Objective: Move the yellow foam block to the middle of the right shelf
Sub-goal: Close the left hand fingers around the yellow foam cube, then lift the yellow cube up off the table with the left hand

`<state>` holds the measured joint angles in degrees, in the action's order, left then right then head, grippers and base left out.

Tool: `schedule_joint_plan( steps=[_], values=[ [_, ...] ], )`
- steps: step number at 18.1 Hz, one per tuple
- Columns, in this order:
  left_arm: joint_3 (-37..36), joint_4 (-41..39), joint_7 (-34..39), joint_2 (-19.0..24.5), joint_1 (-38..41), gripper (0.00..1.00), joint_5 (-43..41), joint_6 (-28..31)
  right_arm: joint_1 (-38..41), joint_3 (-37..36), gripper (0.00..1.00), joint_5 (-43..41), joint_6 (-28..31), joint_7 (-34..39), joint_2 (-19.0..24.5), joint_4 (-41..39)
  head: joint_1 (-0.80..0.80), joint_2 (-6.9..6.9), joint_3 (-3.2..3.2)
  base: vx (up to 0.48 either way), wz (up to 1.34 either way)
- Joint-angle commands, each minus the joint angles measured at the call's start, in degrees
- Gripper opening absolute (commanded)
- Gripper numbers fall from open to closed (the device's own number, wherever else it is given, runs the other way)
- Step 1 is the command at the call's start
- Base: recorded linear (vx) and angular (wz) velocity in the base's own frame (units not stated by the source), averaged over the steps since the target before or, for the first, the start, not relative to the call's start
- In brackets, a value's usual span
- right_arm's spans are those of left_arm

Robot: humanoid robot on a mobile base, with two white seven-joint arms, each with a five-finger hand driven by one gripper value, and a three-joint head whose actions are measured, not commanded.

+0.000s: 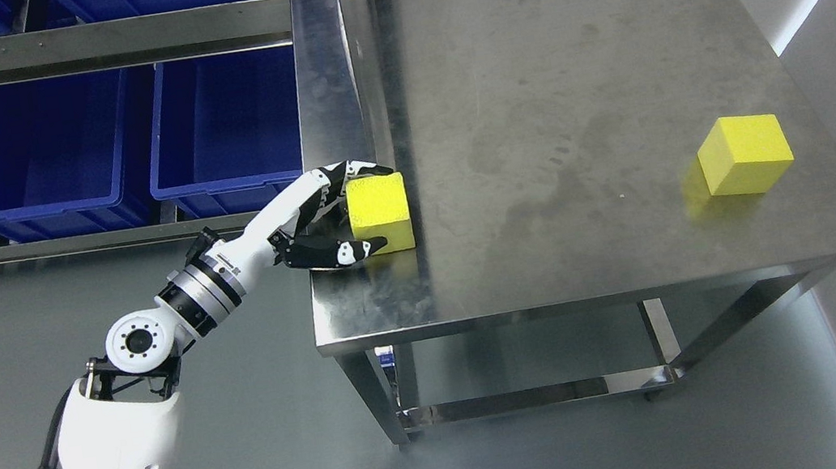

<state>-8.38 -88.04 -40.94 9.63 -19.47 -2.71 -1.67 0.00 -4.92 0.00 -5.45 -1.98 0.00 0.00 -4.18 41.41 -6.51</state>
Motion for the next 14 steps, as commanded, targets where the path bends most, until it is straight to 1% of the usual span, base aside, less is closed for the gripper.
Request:
schedule_joint_plan(
  steps=[1, 3, 4, 5, 6, 7, 8, 9, 10, 11, 14],
  values=[
    [2.8, 2.3, -0.7, -5.6, -0.5, 0.25, -0.5, -0.3, 0.1, 0.0, 1.00, 0.3, 0.0, 0.0, -1.0, -1.0, 0.00, 0.00, 0.00, 0.000, 0.00],
    [5.7, 1.4, -0.7, -8.6, -2.3, 0.25, 1.6, -1.3, 0.1, -0.1, 1.00, 0.2, 0.0, 0.0, -1.0, -1.0, 0.00, 0.00, 0.00, 0.000, 0.00],
    [7.6, 0.9, -0.2, -8.6, -3.4, 0.25, 4.4, -1.4, 0.1, 0.0, 1.00, 0.2, 0.0, 0.0, -1.0, -1.0, 0.00, 0.00, 0.00, 0.000, 0.00],
    [8.5, 0.0, 0.9, -8.6, -5.7, 0.26, 9.7, -1.5, 0.1, 0.0, 1.00, 0.2, 0.0, 0.0, -1.0, -1.0, 0.00, 0.00, 0.00, 0.000, 0.00],
    [9.0, -0.3, 4.0, -8.6, -7.3, 0.26, 14.4, -1.8, 0.1, 0.0, 1.00, 0.2, 0.0, 0.0, -1.0, -1.0, 0.00, 0.00, 0.00, 0.000, 0.00],
    [10.0, -0.3, 11.2, -8.6, -8.6, 0.28, 17.7, -3.6, 0.1, 0.0, 1.00, 0.2, 0.0, 0.0, -1.0, -1.0, 0.00, 0.00, 0.00, 0.001, -0.01],
    [10.4, -0.1, 19.3, -8.6, -9.3, 0.29, 18.3, -7.6, 0.1, 0.0, 1.00, 0.2, 0.0, 0.0, -1.0, -1.0, 0.00, 0.00, 0.00, 0.001, -0.01],
    [10.1, 0.1, 26.6, -8.6, -9.4, 0.30, 18.6, -13.3, 0.1, 0.0, 1.00, 0.2, 0.0, 0.0, -1.0, -1.0, 0.00, 0.00, 0.00, 0.000, 0.00],
    [9.7, 0.1, 31.3, -8.6, -8.7, 0.30, 18.6, -17.4, 0.1, 0.0, 1.00, 0.2, 0.0, 0.0, -1.0, -1.0, 0.00, 0.00, 0.00, 0.000, 0.00],
    [10.0, -0.4, 32.8, -8.6, -7.5, 0.30, 18.6, -18.4, 0.1, 0.0, 1.00, 0.2, 0.0, 0.0, -1.0, -1.0, 0.00, 0.00, 0.00, 0.000, 0.00],
    [11.6, -0.7, 32.7, -8.6, -4.0, 0.30, 18.6, -19.1, 0.1, 0.0, 1.00, 0.2, 0.0, 0.0, -1.0, -1.0, 0.00, 0.00, 0.00, 0.007, 0.02]
  ],
)
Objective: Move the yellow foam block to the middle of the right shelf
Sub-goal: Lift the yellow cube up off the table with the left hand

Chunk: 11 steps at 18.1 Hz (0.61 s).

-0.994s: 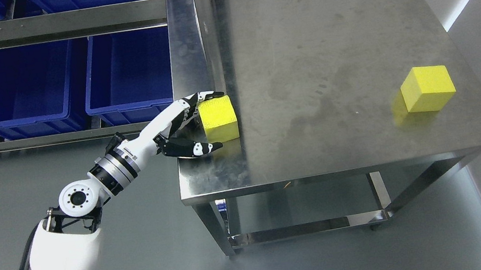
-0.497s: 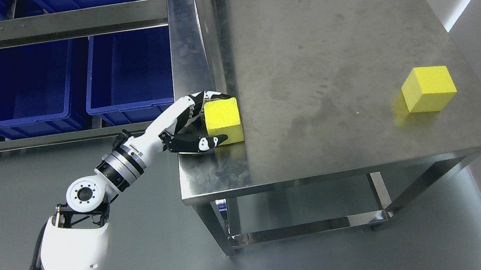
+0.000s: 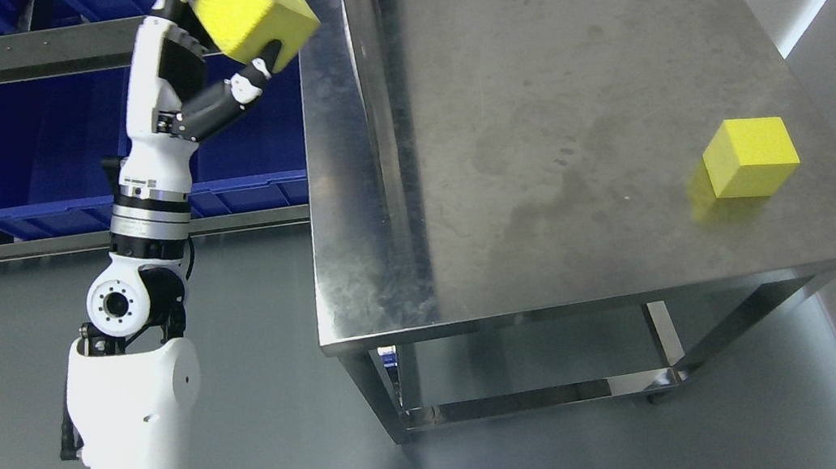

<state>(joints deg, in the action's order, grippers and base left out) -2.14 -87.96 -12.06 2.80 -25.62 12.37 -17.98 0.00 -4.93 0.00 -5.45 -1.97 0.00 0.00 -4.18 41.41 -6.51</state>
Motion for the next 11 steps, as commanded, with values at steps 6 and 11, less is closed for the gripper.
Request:
schedule_joint_plan(
  steps=[6, 11],
  values=[
    [5.7, -1.8, 3.7, -1.8, 8.6, 0.30, 3.5, -5.9, 0.1, -0.1, 1.00, 0.2, 0.0, 0.0, -1.0, -1.0, 0.00, 0.00, 0.00, -0.019, 0.28],
    [7.1, -2.0, 3.6, -1.8, 12.0, 0.30, 3.5, -6.3, 0.1, 0.0, 1.00, 0.2, 0.0, 0.0, -1.0, -1.0, 0.00, 0.00, 0.00, -0.037, 0.89]
  ],
)
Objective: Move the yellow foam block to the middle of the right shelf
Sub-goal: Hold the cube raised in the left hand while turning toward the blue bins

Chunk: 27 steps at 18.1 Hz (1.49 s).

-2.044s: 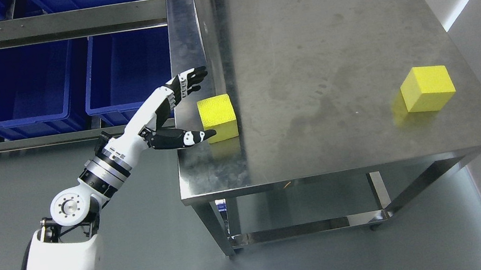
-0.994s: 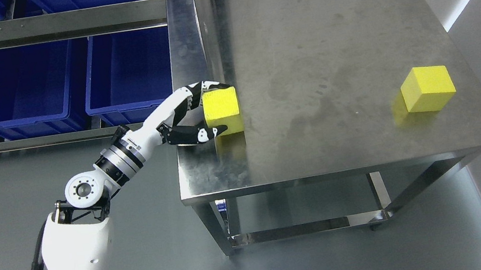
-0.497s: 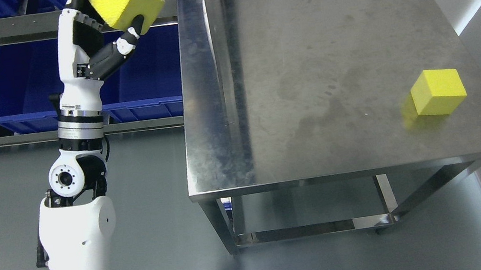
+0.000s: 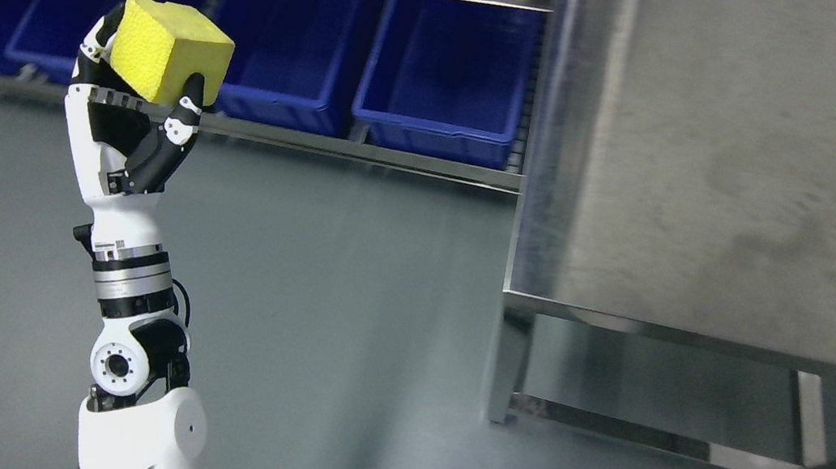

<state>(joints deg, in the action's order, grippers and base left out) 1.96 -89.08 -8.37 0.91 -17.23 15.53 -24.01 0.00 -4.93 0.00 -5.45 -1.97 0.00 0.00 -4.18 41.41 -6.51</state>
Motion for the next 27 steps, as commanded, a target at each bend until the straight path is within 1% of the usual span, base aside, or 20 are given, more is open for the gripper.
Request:
schedule_joint_plan(
  steps=[1, 8, 14, 22, 27],
  values=[
    [3.1, -0.9, -0.1, 0.1, 3.8, 0.30, 0.4, -0.2, 0.1, 0.0, 1.00, 0.2, 0.0, 0.0, -1.0, -1.0, 0.00, 0.00, 0.00, -0.037, 1.36],
    [3.3, -0.7, 0.0, 0.1, 6.1, 0.30, 0.4, -0.2, 0.1, 0.0, 1.00, 0.3, 0.0, 0.0, -1.0, -1.0, 0.00, 0.00, 0.00, -0.026, 1.25],
    [5.3, -0.7, 0.1, 0.1, 7.6, 0.30, 0.4, -0.2, 0.1, 0.0, 1.00, 0.2, 0.0, 0.0, -1.0, -1.0, 0.00, 0.00, 0.00, 0.000, 0.78],
    [8.8, -1.6, 0.0, 0.1, 8.3, 0.30, 0.4, -0.3, 0.1, 0.0, 1.00, 0.2, 0.0, 0.0, -1.0, -1.0, 0.00, 0.00, 0.00, 0.058, 0.16],
    [8.9, -2.1, 0.2, 0.1, 9.1, 0.30, 0.4, -0.4, 0.1, 0.0, 1.00, 0.2, 0.0, 0.0, -1.0, -1.0, 0.00, 0.00, 0.00, 0.134, 0.14]
  ],
)
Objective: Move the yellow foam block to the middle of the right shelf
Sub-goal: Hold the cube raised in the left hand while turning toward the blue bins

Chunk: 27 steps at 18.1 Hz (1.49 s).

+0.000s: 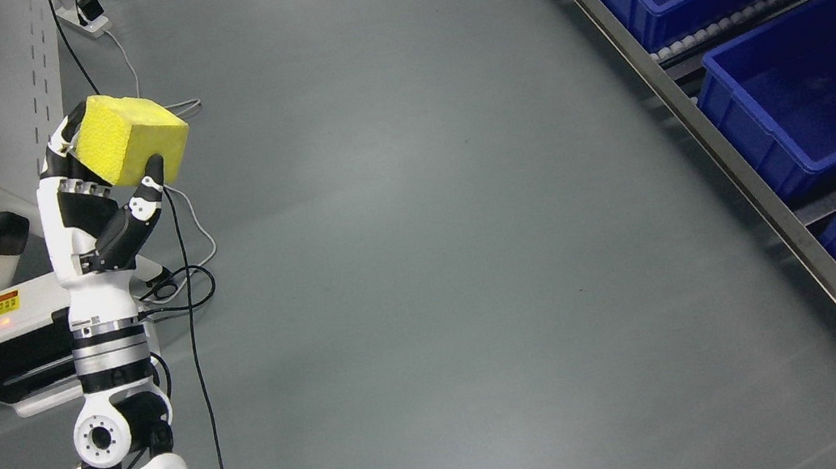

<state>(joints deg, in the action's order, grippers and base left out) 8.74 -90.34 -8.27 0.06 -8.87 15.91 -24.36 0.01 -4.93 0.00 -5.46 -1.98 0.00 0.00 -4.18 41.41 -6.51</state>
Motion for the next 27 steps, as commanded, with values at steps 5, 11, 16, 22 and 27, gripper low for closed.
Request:
schedule_joint_plan(
  steps=[5, 11, 16, 22, 27],
  values=[
    [2.3, -1.2, -0.1, 0.9, 1.1, 0.30, 0.0, -0.1, 0.1, 0.0, 1.00, 0.2, 0.0, 0.0, -1.0, -1.0, 0.00, 0.00, 0.00, 0.249, -0.03],
    [2.4, -1.8, -0.1, 0.9, 2.0, 0.31, 0.0, -0.4, 0.1, 0.0, 1.00, 0.2, 0.0, 0.0, -1.0, -1.0, 0.00, 0.00, 0.00, 0.363, -0.28],
    [3.7, -2.3, -0.1, 0.9, 3.2, 0.31, 0.0, -0.8, 0.1, 0.0, 1.00, 0.2, 0.0, 0.0, -1.0, -1.0, 0.00, 0.00, 0.00, 0.492, -0.39],
    [3.6, -2.4, -0.1, 0.9, 3.3, 0.31, 0.0, -0.9, 0.1, 0.0, 1.00, 0.2, 0.0, 0.0, -1.0, -1.0, 0.00, 0.00, 0.00, 0.562, -0.46],
    [3.1, -4.0, -0.2, 0.9, 3.9, 0.31, 0.0, -1.0, 0.1, 0.0, 1.00, 0.2, 0.0, 0.0, -1.0, -1.0, 0.00, 0.00, 0.00, 0.507, -0.57]
  ],
)
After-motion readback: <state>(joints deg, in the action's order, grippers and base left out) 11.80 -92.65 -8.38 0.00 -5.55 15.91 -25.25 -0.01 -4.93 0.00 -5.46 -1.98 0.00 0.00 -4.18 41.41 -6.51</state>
